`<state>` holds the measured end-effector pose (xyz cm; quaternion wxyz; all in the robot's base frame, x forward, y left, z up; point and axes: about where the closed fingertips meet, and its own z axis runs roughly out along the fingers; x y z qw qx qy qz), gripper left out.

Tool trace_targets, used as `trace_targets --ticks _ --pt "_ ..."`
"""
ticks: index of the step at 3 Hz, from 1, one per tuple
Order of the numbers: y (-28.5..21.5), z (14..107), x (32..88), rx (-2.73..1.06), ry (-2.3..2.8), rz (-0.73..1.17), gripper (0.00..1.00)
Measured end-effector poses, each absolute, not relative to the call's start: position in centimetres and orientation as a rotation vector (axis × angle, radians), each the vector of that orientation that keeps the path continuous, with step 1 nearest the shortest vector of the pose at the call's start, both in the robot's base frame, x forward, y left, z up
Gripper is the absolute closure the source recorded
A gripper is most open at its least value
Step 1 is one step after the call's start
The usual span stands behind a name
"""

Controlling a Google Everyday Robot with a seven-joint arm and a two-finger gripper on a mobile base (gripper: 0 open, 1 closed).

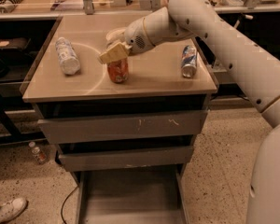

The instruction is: Pick coke can from bottom drawer and place on counter

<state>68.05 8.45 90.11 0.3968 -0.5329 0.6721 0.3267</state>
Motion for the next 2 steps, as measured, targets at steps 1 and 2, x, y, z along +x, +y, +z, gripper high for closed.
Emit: trace_targets --ticks 1,2 --pt "8.46 90.11 68.05 -1.35 1.703 0.828 0.0" --pt "8.46 90.11 68.05 -1.35 1.703 0.828 0.0"
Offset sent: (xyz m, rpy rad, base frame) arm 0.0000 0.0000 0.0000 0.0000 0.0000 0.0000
